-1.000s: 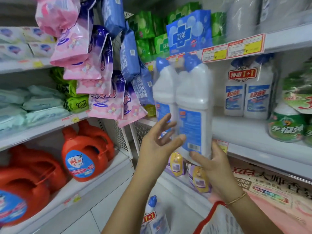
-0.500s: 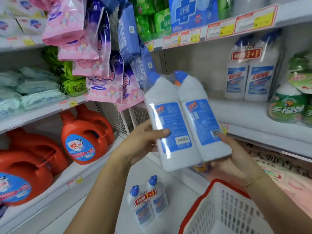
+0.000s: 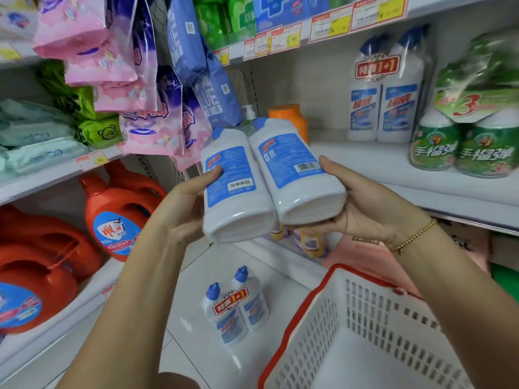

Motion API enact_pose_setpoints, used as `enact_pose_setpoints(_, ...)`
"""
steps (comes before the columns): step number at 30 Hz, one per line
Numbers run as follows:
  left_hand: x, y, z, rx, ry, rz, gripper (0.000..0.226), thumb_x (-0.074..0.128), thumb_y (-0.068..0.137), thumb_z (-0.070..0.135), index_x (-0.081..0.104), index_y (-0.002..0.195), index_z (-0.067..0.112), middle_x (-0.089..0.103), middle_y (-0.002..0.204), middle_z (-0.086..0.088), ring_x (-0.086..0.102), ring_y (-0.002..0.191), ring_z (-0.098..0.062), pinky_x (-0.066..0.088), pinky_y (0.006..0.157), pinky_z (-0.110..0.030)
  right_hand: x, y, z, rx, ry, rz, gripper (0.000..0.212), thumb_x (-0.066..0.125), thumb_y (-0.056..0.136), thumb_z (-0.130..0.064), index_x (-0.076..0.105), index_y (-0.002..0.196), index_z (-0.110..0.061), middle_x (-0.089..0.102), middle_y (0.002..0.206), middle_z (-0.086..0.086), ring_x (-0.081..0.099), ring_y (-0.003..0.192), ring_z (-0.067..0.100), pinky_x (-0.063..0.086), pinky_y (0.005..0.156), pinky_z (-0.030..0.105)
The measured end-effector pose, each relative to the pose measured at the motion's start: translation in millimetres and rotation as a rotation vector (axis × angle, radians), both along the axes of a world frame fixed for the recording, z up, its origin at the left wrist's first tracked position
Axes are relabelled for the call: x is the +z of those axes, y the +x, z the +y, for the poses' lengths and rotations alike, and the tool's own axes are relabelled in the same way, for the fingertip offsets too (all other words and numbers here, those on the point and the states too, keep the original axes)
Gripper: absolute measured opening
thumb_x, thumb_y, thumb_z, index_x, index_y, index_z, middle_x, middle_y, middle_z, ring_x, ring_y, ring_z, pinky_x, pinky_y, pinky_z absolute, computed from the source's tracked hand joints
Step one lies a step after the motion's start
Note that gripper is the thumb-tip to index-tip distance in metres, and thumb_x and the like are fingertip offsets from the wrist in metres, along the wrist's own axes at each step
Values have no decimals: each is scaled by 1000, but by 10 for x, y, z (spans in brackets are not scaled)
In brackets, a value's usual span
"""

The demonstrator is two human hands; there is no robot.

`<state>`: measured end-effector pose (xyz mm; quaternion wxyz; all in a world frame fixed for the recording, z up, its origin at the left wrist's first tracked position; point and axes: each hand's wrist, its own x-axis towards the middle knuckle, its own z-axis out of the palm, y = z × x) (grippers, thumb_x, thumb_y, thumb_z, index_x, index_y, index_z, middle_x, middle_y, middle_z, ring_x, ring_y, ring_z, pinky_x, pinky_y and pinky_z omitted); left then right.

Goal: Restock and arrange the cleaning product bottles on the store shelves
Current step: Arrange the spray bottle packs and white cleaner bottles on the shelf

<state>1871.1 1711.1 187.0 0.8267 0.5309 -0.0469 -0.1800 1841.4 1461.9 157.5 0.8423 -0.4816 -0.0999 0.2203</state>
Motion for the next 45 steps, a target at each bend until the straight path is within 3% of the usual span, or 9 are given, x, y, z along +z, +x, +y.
enact_pose_setpoints(7,-71,27,19,-125,41,11,58,94,38,13,77,91,1,72,103,-17,72,88,-29,60,68,-43,-93,8,-63,64,-11,-43,67,88,58,-20,66,119,-4,61,128,16,59,118,27,47,98,46)
enact_pose_setpoints(11,-82,105,72,-168,198,-169,56,90,57,25,72,107,10,71,109,-13,71,93,-25,59,75,-36,-203,37,-38,-42,-62,-156,76,83,62,-6,52,132,-5,62,125,19,65,107,31,58,77,39)
enact_pose_setpoints(17,-106,15,-275,333,660,-442,20,66,88,13,67,104,24,75,91,9,70,84,-10,58,81,-34,-406,-16,283,-374,-260,-327,83,84,55,2,50,127,-21,68,116,6,68,103,24,53,90,48)
enact_pose_setpoints(22,30,-206,-725,361,1146,-470,113,69,61,73,34,140,0,56,130,-12,53,120,-26,45,90,-33,-560,-66,714,-544,-466,-472,74,84,61,-11,47,122,-32,65,114,-11,63,106,12,52,86,28)
enact_pose_setpoints(29,143,-133,-571,649,773,-432,23,80,54,28,64,67,18,66,67,4,64,66,-18,53,61,-34,-486,-132,952,-749,-1151,-776,77,69,82,-26,23,145,-26,56,131,3,55,116,23,42,90,29)
enact_pose_setpoints(33,97,-56,-441,646,555,-389,21,78,62,7,64,75,17,67,69,-2,62,59,-17,45,52,-20,-517,-101,921,-677,-1343,-909,78,68,81,-39,21,142,-22,54,132,0,56,115,22,40,84,26)
enact_pose_setpoints(37,76,72,-267,549,594,-424,36,75,50,16,71,85,8,73,82,-14,71,75,-30,57,67,-42,-590,-41,806,-455,-1115,-843,91,76,70,-50,24,141,-30,46,139,-6,50,120,15,42,93,29)
enact_pose_setpoints(41,18,97,-55,425,773,-498,32,80,52,20,73,83,13,75,82,-8,69,72,-20,56,68,-34,-687,218,526,-394,-960,-751,48,77,78,-29,57,121,-22,58,116,-11,58,106,8,45,89,18)
enact_pose_setpoints(45,-224,22,188,303,858,-527,24,86,64,9,73,84,14,75,77,-1,68,66,-8,51,57,-22,-1033,472,143,-430,-1407,-686,13,68,83,-24,56,82,-21,57,80,-6,56,82,12,33,60,15)
